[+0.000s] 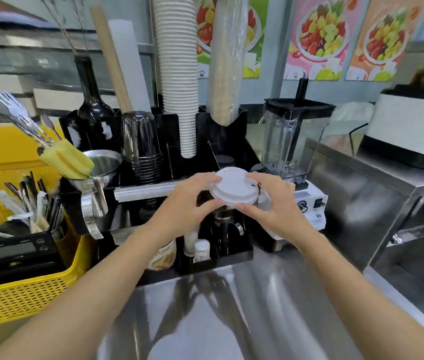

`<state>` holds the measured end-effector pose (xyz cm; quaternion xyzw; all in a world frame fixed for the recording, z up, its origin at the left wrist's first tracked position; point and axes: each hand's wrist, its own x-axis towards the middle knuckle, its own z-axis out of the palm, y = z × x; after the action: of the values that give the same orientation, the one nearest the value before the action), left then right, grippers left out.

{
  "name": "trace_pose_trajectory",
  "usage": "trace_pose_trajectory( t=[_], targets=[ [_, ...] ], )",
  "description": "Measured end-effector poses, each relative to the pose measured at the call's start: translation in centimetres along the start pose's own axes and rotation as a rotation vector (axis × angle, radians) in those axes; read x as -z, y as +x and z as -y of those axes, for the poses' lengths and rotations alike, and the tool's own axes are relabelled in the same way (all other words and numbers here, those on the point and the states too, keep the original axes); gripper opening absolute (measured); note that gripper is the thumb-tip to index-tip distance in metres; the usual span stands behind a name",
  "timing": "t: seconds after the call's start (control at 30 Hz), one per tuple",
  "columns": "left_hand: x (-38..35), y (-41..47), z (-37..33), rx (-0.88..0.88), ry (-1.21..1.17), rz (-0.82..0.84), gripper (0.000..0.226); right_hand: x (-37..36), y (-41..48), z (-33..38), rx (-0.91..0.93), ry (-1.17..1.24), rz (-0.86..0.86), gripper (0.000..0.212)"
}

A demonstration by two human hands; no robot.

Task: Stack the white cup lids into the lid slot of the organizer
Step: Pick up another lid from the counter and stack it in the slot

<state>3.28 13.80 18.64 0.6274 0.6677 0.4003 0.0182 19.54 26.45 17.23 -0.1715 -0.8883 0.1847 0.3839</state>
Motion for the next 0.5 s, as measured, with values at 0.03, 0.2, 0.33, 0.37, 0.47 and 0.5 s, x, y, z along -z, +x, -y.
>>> trace_pose_trajectory(
  t=[0.03, 0.2, 0.33, 0.37, 0.47, 0.5],
  targets=[
    [0.4, 1.4, -0.2, -0.021, 0.022, -0.007, 0.042, 0.4, 1.3, -0.3, -0.001, -0.012, -0.02, 0.066],
    [0.9, 7.3, 0.4, -0.031, 0.137, 0.033, 0.039, 1.1, 6.7, -2.6, -0.029, -0.138, 0.027, 0.061],
    [0.1, 10.1, 1.6, 0.03, 0.193, 0.096, 0.039, 0.6, 9.5, -4.8, -0.055, -0.285, 0.135, 0.053],
    [-0.2, 10.6, 1.9, 0.036, 0.241, 0.127, 0.041, 0.4, 10.0, -5.3, -0.054, -0.313, 0.157, 0.05],
    [-0.9, 11.6, 2.7, 0.02, 0.401, 0.21, 0.042, 0.0, 11.2, -6.2, -0.042, -0.42, 0.242, 0.044],
    [-1.2, 11.9, 3.1, -0.011, 0.473, 0.229, 0.042, -0.1, 11.5, -6.4, -0.043, -0.466, 0.284, 0.043]
  ],
)
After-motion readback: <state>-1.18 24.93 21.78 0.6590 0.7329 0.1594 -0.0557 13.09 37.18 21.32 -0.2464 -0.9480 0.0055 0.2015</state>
